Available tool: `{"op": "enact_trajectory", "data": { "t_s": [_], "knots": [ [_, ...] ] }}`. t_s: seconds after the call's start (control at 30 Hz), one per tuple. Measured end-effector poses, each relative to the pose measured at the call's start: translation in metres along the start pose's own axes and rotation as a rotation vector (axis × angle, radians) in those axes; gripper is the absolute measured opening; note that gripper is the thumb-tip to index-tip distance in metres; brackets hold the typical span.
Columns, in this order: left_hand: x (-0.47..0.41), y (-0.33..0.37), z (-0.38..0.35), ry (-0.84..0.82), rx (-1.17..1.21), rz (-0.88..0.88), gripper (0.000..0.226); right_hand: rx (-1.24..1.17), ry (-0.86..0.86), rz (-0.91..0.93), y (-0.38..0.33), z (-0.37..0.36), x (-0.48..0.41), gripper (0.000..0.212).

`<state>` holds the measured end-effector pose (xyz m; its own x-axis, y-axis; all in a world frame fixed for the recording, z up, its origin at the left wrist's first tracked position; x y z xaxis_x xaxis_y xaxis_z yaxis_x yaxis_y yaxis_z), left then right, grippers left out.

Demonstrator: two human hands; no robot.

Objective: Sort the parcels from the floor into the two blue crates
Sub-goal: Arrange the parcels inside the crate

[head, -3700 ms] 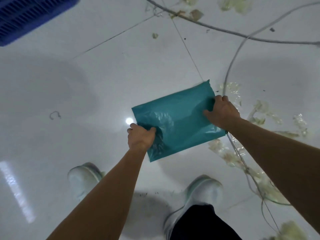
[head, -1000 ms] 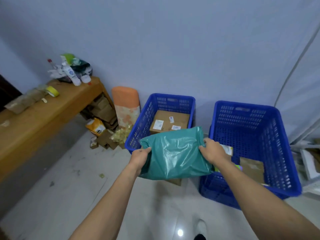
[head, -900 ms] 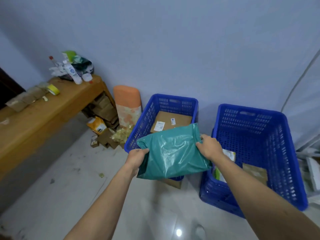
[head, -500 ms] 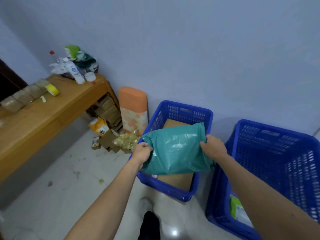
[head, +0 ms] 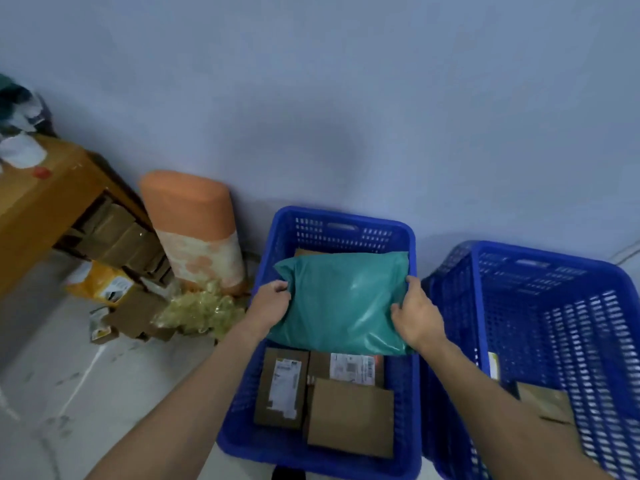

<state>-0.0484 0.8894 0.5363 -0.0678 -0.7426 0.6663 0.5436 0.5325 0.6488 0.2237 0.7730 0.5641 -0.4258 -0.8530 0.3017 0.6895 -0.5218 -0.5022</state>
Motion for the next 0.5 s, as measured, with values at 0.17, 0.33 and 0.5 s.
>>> {"op": "enact_trajectory", "data": {
  "t_s": [0.17, 0.33, 0.5],
  "knots": [
    [-0.091, 0.008, -0.028, 0.002, -0.076, -0.023, 0.026, 0.066, 0.009, 0.003, 0.015, -0.05, -0.067, 0.072],
    [-0.163, -0.009, -0.061, 0.014, -0.159, -0.028, 0.024, 0.111, -0.1, 0.031, 0.046, -0.105, -0.122, 0.076],
    [-0.208, -0.039, -0.088, 0.014, -0.211, 0.0, 0.046, 0.11, -0.187, -0.023, 0.074, -0.142, -0.158, 0.076]
  ]
}}
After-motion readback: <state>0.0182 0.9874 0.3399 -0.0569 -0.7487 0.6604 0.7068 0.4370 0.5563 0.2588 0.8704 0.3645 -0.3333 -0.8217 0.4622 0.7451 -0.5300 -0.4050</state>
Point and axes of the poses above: each hand's wrist, its own x-axis away from the middle knuckle, its own z-axis out of the back of the hand, y = z × x, the point moved 5 cm from there along -x, towards the middle knuckle, and after that the axes turned 5 degrees about z, right-handed, at the moved point
